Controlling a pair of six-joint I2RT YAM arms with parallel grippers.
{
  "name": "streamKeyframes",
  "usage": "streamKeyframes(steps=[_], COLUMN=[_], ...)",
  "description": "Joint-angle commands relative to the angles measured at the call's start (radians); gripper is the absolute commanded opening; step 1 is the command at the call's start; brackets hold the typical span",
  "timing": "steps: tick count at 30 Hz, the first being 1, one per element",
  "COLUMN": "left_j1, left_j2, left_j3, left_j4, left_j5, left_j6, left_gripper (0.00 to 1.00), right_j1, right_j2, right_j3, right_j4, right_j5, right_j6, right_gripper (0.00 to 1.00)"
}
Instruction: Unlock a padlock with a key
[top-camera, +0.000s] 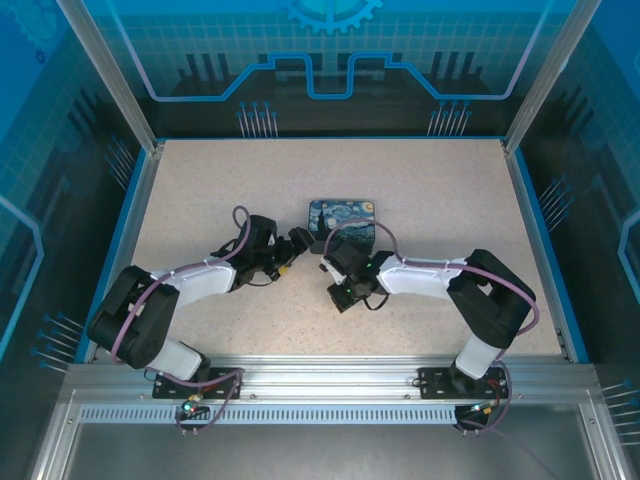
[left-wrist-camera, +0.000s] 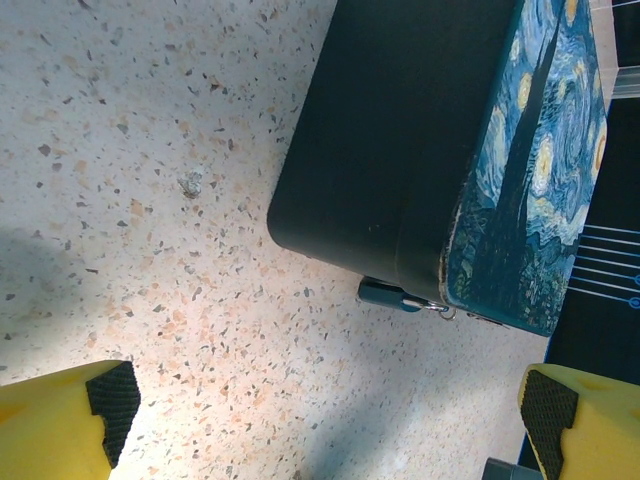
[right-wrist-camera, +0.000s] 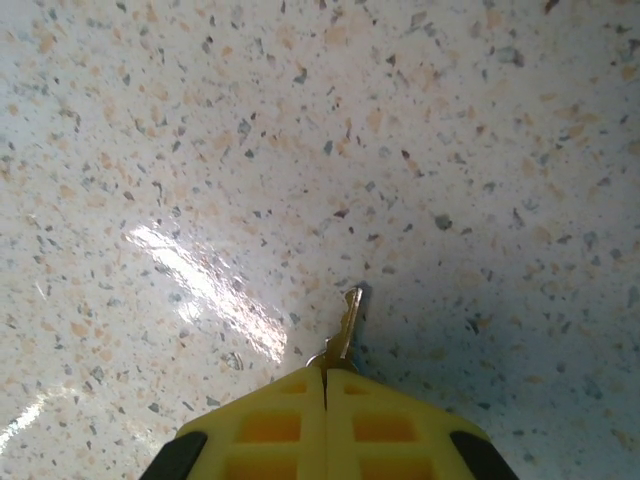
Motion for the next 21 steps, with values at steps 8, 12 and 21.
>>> streamKeyframes(steps=[8, 12, 21], left_j1=[-0.010, -0.015, -0.052], left_j2=[-0.006, -0.002, 0.033], left_j3=[0.012, 0.014, 0.018], left_j4=[0.028, 0.034, 0.105], left_j5=[0.009, 0.014, 0.070], left_j6=[-0.010, -0.015, -0.043], left_gripper=[0.99, 0.99, 0.99], right_j1=[-0.141, -0.183, -0.250], right_j2=[-0.128, -0.164, -0.262], right_j3=[-0.101, -0.122, -0.176], right_j4=[0.028, 0.045, 0.092], right_j5=[-0.164, -0.212, -0.343], right_j6=[-0.014, -0.017, -0.061], right_gripper=[0.00, 0.00, 0.00])
